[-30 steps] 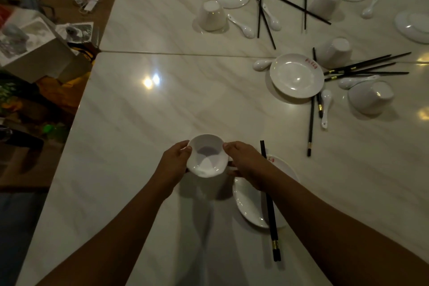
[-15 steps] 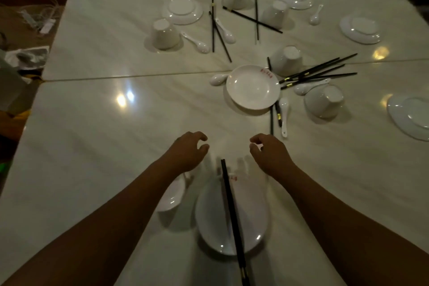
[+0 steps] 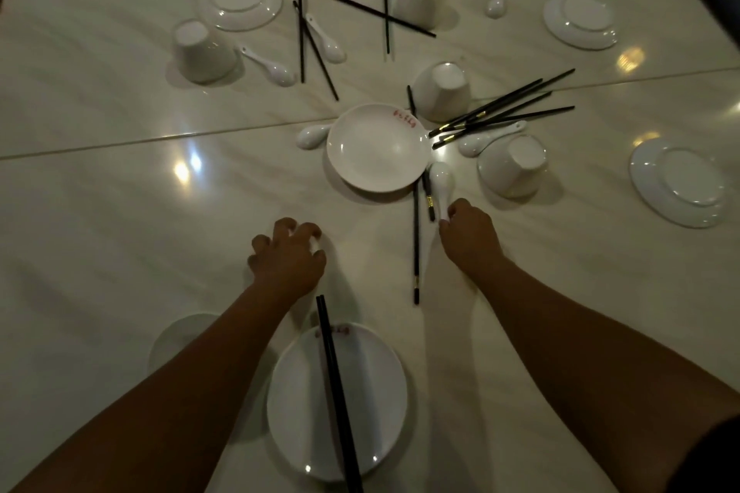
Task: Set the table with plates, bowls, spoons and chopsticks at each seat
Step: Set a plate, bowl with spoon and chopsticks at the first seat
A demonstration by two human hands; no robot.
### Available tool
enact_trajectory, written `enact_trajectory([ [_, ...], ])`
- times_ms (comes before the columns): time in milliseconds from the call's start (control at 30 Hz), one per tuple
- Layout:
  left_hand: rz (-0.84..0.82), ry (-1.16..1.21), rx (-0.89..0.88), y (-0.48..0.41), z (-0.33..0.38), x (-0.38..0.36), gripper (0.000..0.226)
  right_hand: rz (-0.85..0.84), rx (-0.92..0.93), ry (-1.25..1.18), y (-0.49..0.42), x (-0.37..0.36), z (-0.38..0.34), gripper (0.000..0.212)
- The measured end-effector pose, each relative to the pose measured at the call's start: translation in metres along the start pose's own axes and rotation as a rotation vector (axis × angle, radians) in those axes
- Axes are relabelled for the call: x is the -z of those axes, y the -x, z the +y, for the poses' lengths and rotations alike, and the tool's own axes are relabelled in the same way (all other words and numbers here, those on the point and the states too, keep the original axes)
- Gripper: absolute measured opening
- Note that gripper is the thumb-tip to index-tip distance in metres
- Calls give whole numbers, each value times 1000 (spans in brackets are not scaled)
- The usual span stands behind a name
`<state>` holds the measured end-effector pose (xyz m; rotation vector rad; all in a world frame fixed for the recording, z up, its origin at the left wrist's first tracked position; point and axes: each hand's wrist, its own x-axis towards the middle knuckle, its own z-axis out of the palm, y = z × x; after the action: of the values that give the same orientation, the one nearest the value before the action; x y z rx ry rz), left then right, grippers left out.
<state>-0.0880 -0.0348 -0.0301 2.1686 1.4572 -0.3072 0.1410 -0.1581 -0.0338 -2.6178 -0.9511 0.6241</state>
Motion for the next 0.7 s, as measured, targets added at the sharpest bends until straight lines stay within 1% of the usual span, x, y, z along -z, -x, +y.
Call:
enact_trajectory([
  [167,28,-54,-8,5,3,-5,43,4,-115,-85,1,5,10,23],
  [233,9,-57,-19,6,-1,-6,46,0,-170,-122,6,7,15,21],
  [300,-30,-21,-49,7,-5,-4,47,26,-203,-214,15,13,13,20],
  [367,-53,69,-79,9,-7,1,46,60,-181,-361,29,18,5,18],
  [400,-57,130,-86,15,-5,5,45,50,-167,-446,36,19,-1,17],
  [500,-23,266,-142,41,-6,18,39,-47,-148,-656,62,15,-23,17],
  [567,46,310,-186,63,-15,26,32,-81,-95,-661,82,7,-38,12],
  [700,204,324,-160,103,-52,40,24,-200,-4,-664,124,-5,-76,28],
])
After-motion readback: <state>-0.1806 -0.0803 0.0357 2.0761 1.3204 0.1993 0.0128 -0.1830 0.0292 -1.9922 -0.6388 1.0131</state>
